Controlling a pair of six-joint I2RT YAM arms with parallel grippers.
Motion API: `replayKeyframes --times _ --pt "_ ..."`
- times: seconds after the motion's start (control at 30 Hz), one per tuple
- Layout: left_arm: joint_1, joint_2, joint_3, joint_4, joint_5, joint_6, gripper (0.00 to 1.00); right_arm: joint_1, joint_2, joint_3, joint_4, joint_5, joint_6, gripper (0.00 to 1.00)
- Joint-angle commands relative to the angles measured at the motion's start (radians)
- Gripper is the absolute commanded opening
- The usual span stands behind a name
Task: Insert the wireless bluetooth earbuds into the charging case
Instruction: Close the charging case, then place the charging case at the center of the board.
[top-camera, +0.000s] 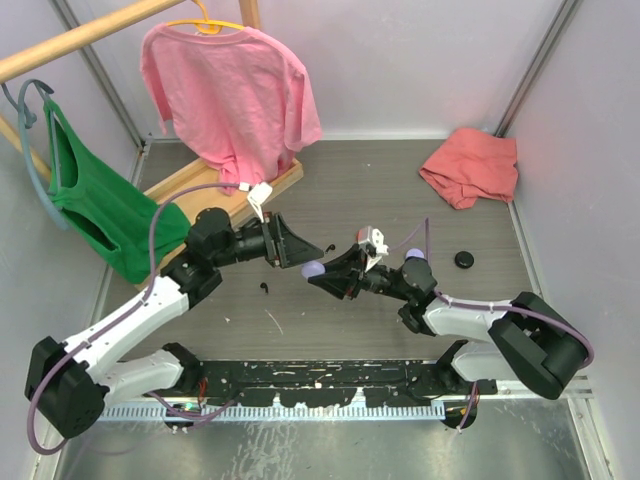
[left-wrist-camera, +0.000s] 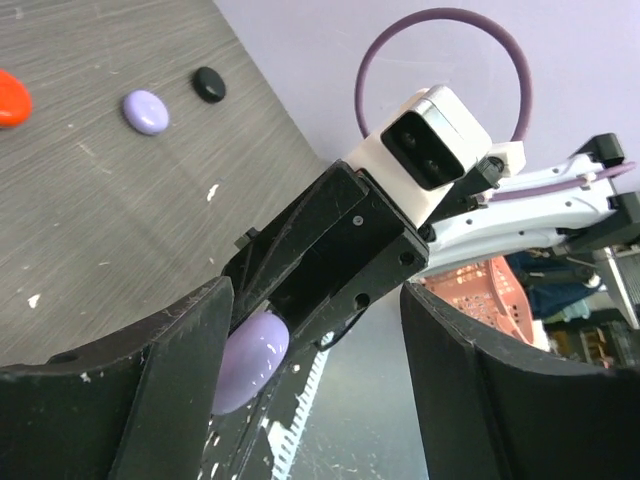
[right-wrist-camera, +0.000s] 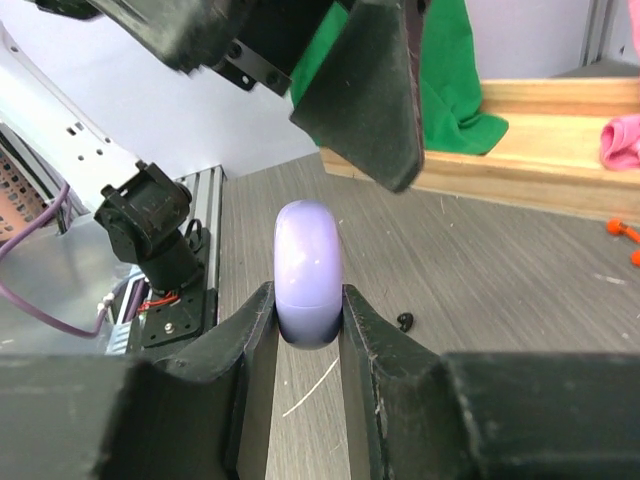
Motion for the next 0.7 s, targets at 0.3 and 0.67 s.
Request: replayKeyframes --times 0.3,0.67 --pt "0.015 -0.226 0.187 -0.745 -0.524 0.432 0.87 -0.069 -0.186 0.098 -0.63 0.154 -0.001 0.01" --pt "0.015 -0.32 0.303 -1.03 -0.834 0.648 0.98 -0.246 -0.241 0.145 -1.076 0.296 0.101 0.01"
